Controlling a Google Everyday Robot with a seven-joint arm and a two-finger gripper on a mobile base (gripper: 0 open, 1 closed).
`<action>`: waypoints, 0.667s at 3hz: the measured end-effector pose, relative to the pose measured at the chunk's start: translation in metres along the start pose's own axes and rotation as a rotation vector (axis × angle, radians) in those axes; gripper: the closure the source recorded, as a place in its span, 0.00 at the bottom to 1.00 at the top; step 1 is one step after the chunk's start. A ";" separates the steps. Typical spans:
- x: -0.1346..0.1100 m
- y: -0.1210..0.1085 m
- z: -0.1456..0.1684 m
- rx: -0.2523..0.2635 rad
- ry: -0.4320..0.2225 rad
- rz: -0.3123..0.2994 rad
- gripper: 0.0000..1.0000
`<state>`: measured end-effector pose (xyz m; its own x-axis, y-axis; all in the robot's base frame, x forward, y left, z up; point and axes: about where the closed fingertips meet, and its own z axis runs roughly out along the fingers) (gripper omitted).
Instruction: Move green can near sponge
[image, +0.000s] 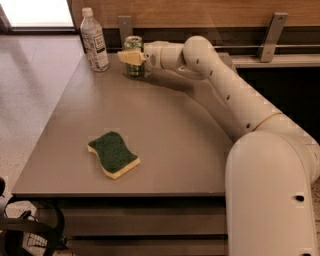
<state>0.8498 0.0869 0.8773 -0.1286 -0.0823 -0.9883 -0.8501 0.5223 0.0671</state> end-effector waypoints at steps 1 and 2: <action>0.000 0.000 0.000 0.000 0.000 0.000 1.00; -0.017 0.008 -0.023 -0.006 -0.002 -0.016 1.00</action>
Offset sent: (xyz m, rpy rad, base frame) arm -0.0541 -0.0521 0.0667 -0.0194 -0.0486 0.0159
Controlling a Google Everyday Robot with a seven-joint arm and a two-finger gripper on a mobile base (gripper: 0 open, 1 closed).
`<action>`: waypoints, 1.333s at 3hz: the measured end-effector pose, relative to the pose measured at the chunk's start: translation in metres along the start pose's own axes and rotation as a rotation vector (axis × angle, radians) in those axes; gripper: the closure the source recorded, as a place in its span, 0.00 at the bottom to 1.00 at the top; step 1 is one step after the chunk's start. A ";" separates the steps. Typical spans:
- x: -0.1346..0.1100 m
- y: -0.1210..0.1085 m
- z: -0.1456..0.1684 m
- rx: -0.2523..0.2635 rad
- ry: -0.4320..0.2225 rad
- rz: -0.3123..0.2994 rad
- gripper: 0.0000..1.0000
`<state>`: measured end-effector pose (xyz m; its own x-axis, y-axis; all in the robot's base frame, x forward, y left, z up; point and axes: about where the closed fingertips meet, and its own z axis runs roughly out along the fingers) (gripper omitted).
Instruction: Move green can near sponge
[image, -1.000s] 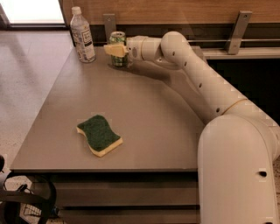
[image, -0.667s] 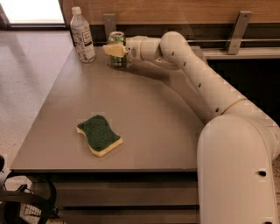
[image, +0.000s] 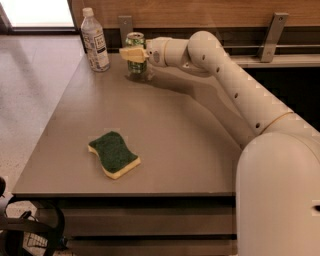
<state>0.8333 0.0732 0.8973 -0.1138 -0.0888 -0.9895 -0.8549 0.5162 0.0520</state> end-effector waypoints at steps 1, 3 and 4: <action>-0.034 0.016 -0.049 0.009 -0.012 -0.037 1.00; -0.061 0.039 -0.107 -0.013 -0.013 -0.056 1.00; -0.061 0.057 -0.138 -0.029 -0.003 -0.057 1.00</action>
Offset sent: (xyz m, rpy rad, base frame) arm -0.0768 -0.0734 0.0897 -0.0275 -0.0819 -0.0104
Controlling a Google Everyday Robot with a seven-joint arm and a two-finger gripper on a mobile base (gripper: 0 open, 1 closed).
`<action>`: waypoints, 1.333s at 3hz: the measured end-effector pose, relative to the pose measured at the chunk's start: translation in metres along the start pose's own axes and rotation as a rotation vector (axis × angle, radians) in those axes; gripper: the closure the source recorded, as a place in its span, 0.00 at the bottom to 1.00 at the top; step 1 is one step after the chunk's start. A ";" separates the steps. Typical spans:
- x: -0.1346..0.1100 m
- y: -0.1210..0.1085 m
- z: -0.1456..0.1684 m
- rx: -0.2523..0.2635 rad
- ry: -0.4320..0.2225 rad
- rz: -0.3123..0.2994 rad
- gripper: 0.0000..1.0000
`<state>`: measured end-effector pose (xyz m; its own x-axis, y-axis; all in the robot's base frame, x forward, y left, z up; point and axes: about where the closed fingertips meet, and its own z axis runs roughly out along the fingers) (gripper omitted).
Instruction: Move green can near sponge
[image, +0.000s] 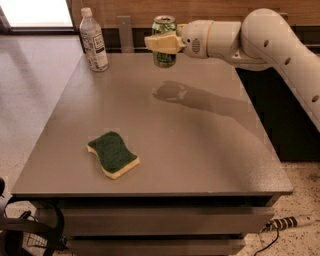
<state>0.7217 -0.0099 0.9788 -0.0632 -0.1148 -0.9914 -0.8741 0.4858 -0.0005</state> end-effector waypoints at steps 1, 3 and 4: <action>0.018 0.035 -0.025 -0.057 -0.004 -0.005 1.00; 0.042 0.091 -0.032 -0.231 0.008 -0.104 1.00; 0.046 0.105 -0.033 -0.289 0.017 -0.121 1.00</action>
Offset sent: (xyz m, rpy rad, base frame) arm -0.1036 -0.0007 -0.0441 -0.0423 -0.0465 0.2007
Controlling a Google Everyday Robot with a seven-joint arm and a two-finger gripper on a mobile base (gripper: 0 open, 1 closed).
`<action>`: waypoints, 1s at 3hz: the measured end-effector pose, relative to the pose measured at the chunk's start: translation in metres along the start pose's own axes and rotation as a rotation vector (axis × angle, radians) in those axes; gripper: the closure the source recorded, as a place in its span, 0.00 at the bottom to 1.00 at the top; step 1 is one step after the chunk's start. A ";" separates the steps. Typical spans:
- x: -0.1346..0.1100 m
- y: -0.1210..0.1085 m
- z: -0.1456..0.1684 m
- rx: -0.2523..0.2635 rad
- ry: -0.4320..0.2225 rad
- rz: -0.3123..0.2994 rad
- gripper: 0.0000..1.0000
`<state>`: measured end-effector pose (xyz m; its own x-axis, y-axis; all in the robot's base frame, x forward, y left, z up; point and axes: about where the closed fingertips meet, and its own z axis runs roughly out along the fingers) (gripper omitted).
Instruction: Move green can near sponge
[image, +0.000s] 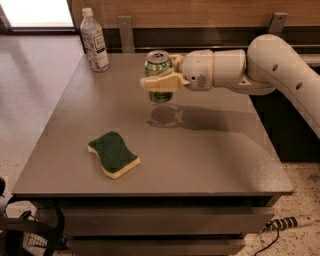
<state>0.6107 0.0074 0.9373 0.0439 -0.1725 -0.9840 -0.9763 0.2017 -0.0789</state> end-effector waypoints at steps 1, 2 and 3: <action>0.005 0.011 0.000 0.003 -0.006 0.010 1.00; 0.021 0.041 -0.005 0.043 -0.035 0.042 1.00; 0.035 0.064 -0.009 0.076 -0.051 0.073 1.00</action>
Offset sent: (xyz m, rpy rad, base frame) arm -0.0660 -0.0090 -0.0381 0.0837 0.0384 -0.0951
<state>0.5484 0.0054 0.8990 -0.0142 -0.1057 -0.9943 -0.9585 0.2848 -0.0165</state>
